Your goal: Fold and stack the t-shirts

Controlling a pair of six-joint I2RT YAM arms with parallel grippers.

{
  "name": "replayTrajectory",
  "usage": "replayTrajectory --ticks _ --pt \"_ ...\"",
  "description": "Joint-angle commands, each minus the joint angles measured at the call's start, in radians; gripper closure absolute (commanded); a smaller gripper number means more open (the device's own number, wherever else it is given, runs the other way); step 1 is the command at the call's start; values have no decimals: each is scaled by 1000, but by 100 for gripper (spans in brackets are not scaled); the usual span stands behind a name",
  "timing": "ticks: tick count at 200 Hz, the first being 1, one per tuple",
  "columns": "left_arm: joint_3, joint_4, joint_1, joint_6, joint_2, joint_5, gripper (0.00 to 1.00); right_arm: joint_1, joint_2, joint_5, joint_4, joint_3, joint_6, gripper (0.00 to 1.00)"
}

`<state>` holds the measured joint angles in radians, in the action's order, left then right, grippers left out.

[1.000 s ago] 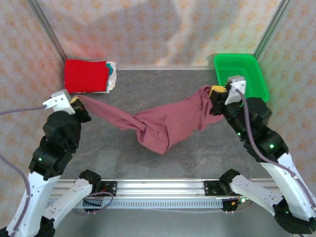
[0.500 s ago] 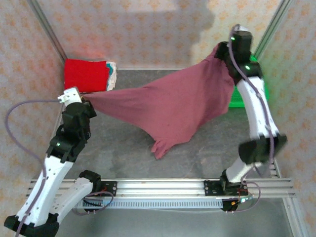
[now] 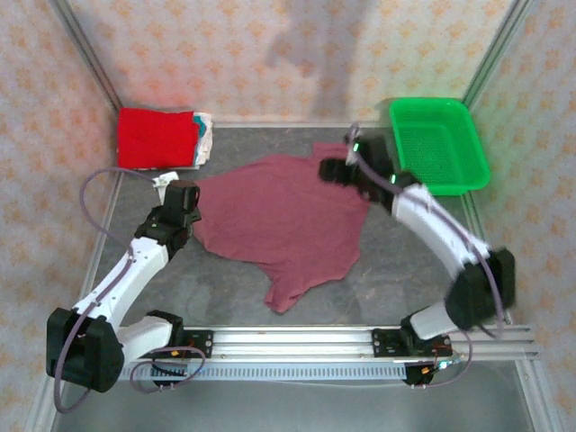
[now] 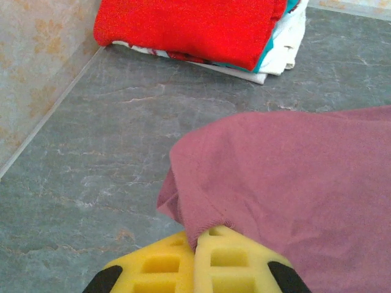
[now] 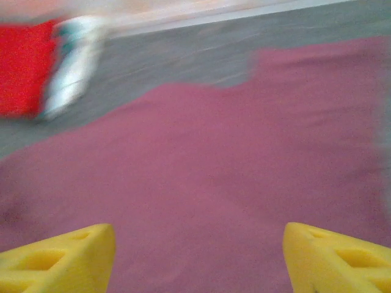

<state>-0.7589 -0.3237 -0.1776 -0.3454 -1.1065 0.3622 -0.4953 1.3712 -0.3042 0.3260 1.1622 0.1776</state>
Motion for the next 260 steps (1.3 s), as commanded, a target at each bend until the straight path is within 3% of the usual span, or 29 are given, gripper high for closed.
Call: replayTrajectory --ticks 1,25,58,114,163,229,240,260 --pt "-28 2 30 -49 -2 -22 100 -132 -150 -119 -211 -251 -47 29" --pt "-26 -35 43 -66 5 -26 100 -299 -238 -100 -131 -411 -132 32" --pt "13 -63 54 -96 79 -26 100 -476 -249 -74 -54 -493 -135 37" --pt "21 -97 61 -98 117 -34 100 -647 -50 -88 -66 -488 -142 44" --pt "31 -84 65 -114 105 -68 100 -663 74 -151 -39 -431 -177 39" --pt "36 -92 66 -125 126 -74 100 -664 195 -61 -147 -415 -219 31" --pt "39 -93 66 -127 133 -73 100 -661 202 -27 -155 -415 -226 34" --pt "40 -98 67 -129 144 -67 100 -656 201 45 -198 -431 -215 48"
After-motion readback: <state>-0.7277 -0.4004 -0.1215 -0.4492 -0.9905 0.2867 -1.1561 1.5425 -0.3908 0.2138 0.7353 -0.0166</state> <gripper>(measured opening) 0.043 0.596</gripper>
